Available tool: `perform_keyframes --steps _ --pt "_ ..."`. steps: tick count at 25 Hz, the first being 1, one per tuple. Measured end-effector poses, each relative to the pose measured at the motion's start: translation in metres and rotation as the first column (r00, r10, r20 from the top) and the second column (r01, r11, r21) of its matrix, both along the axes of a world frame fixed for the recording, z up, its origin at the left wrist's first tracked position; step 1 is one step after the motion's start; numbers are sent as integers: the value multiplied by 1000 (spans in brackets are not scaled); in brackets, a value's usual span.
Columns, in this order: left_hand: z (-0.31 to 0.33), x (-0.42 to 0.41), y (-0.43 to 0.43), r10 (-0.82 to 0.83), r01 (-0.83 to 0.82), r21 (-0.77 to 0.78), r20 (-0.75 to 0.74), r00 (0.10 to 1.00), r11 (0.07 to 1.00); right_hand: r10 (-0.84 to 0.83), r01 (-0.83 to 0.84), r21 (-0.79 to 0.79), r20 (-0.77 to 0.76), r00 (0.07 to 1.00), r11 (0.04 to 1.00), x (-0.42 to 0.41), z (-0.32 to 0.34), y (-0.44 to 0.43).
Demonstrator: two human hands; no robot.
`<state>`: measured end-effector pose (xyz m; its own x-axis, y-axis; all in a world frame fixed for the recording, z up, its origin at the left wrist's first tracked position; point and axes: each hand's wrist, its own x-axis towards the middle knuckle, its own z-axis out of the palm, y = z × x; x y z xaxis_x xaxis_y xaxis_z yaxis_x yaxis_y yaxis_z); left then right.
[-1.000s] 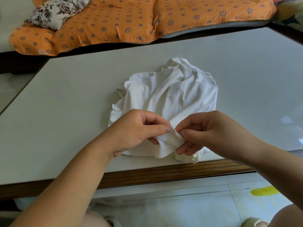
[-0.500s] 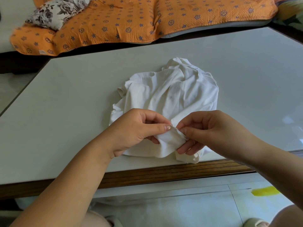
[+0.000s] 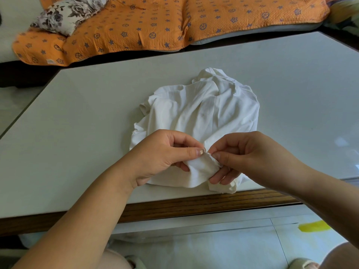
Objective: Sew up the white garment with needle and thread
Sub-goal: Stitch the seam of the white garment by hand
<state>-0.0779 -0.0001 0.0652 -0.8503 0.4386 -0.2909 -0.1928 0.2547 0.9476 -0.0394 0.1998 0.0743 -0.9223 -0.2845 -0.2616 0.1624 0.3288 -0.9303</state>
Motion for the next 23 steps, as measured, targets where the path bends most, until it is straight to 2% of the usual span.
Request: perform_keyframes --steps 8,13,23 --pt "-2 1 2 15 -18 47 51 999 999 5 -6 -25 -10 1000 1000 0 -4 0" --pt "-2 0 3 28 -36 99 83 996 994 -48 47 -12 -72 996 999 -4 -8 0" --pt "-6 1 8 51 -66 121 118 992 991 -143 135 -104 -74 987 985 -1 -5 -1"
